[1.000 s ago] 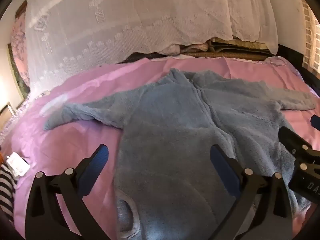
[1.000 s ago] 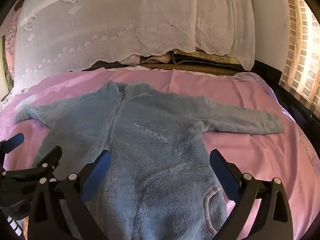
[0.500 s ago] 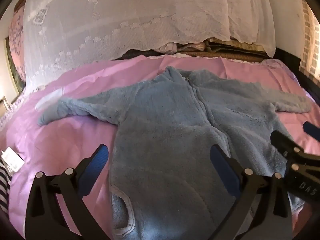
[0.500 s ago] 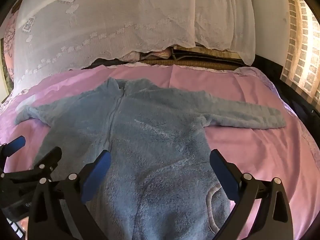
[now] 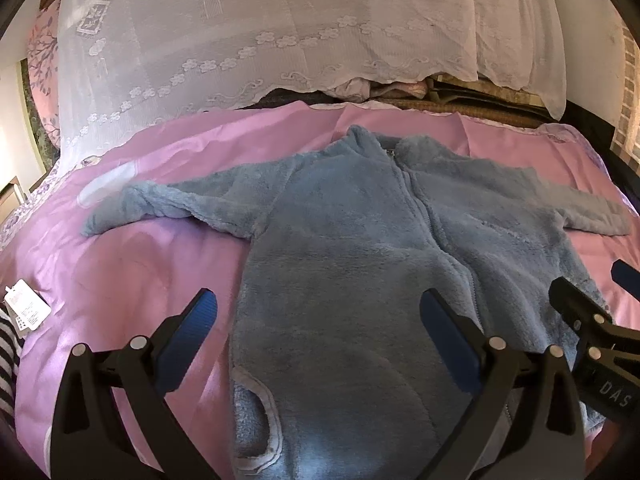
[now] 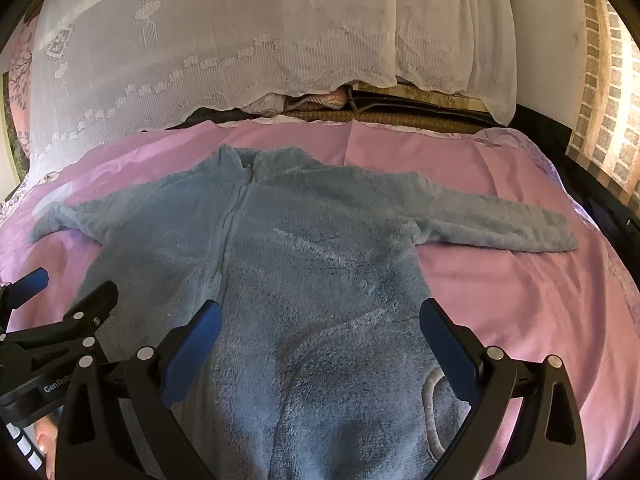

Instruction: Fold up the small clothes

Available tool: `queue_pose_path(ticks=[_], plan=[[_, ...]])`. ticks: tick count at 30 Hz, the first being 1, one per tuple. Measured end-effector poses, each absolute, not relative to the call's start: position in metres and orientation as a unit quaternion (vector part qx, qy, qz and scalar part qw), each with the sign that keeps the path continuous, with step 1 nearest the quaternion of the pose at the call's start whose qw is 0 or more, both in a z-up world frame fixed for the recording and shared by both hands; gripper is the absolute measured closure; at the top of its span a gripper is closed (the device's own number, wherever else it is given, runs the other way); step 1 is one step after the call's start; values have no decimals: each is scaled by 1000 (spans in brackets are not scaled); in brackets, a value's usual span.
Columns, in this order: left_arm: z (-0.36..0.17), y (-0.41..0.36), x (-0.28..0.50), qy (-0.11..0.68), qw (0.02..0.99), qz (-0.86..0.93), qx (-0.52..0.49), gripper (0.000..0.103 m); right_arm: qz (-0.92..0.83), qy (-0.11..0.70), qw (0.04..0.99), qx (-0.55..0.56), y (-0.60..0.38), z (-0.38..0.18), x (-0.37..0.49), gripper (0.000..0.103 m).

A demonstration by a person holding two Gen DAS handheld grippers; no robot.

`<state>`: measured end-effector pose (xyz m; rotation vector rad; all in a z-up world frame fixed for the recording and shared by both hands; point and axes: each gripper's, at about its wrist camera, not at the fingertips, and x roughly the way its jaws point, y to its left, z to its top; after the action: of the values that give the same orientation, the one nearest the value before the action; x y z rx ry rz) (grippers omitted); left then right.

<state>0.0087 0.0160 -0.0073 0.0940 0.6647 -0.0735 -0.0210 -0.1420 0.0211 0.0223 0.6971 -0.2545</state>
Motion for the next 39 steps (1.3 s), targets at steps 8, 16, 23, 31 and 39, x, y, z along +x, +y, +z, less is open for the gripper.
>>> queue_pose_path(ticks=[8,16,23,31,39], plan=[[-5,14,6,315,947,-29,60,4,-123,344,931,13,-143,19,-20,4],[-4,14,6,315,947,-29,61,4,-123,344,931,14,-143,19,-20,4],[-4,14,6,317,946,-28,61,4,-123,344,931,13,-143,20,-20,4],[-4,14,6,316,946,-29,61,4,-123,345,930,13,-143,20,-20,4],[-4,14,6,317,946,-29,61,4,-124,345,930,14,-143,20,-20,4]])
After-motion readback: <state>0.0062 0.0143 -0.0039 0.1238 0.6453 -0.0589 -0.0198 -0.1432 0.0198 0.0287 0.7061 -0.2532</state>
